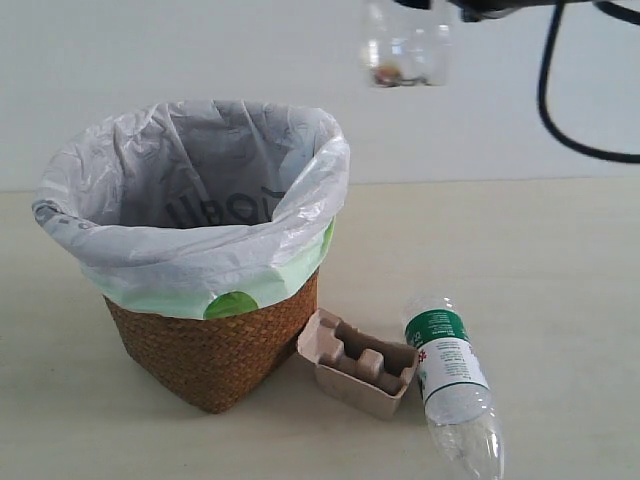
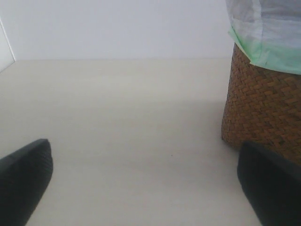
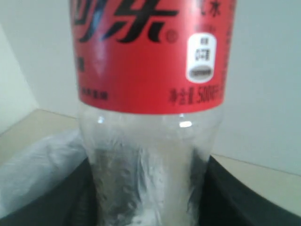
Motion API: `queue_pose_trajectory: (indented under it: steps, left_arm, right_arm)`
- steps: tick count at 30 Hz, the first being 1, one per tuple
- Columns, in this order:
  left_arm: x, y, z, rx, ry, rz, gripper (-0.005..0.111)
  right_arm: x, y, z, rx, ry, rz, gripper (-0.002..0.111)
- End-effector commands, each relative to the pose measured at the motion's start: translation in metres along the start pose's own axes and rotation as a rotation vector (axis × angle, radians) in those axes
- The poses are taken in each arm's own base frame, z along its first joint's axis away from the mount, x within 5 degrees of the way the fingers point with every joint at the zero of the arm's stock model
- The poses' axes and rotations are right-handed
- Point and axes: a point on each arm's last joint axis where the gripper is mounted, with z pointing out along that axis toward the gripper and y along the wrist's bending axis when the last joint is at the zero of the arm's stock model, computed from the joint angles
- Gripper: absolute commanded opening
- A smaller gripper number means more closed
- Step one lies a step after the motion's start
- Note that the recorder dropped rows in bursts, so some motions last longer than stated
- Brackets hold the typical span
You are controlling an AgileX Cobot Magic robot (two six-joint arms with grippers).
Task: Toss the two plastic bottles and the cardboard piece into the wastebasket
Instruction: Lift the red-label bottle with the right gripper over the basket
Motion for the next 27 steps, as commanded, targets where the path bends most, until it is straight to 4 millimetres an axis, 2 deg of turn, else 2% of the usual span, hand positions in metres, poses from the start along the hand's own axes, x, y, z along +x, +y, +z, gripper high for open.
queue_pose_trajectory:
  steps: [1, 3, 7, 11, 14, 17, 20, 21, 25, 27]
  left_arm:
    - [-0.002, 0.0, -0.001, 0.007, -0.015, -0.009, 0.108]
    - [-0.002, 0.0, -0.001, 0.007, -0.015, -0.009, 0.108]
    - [-0.002, 0.0, -0.001, 0.007, -0.015, -0.009, 0.108]
    - [-0.002, 0.0, -0.001, 0.007, -0.015, -0.009, 0.108]
    - [-0.002, 0.0, -0.001, 0.007, -0.015, -0.009, 0.108]
    - [-0.002, 0.0, -0.001, 0.007, -0.015, -0.009, 0.108]
    - [-0.002, 0.0, -0.001, 0.007, -0.015, -0.009, 0.108]
    - [-0.002, 0.0, -0.001, 0.007, -0.015, -0.009, 0.108]
    - [-0.002, 0.0, -0.001, 0.007, -0.015, -0.009, 0.108]
    - [-0.002, 0.0, -0.001, 0.007, -0.015, -0.009, 0.108]
  right_arm:
    - [-0.001, -0.065, -0.013, 0.209, 0.085, -0.002, 0.0]
    - [0.0, -0.098, -0.024, 0.317, 0.125, 0.018, 0.0]
    - [0.0, -0.134, -0.042, 0.448, 0.15, 0.031, 0.0]
    - [0.004, -0.142, -0.044, 0.473, 0.178, 0.041, 0.0]
    - [0.01, -0.13, -0.029, 0.412, 0.216, 0.042, 0.0]
    - [0.019, -0.096, -0.001, 0.271, 0.228, 0.062, 0.0]
    - [0.015, -0.045, 0.021, 0.108, 0.149, 0.026, 0.0]
    - [0.011, -0.019, 0.027, 0.033, 0.113, 0.017, 0.0]
    - [-0.014, 0.062, 0.033, -0.204, 0.006, -0.001, 0.001]
    - [-0.032, 0.088, 0.03, -0.278, -0.048, -0.035, 0.015]
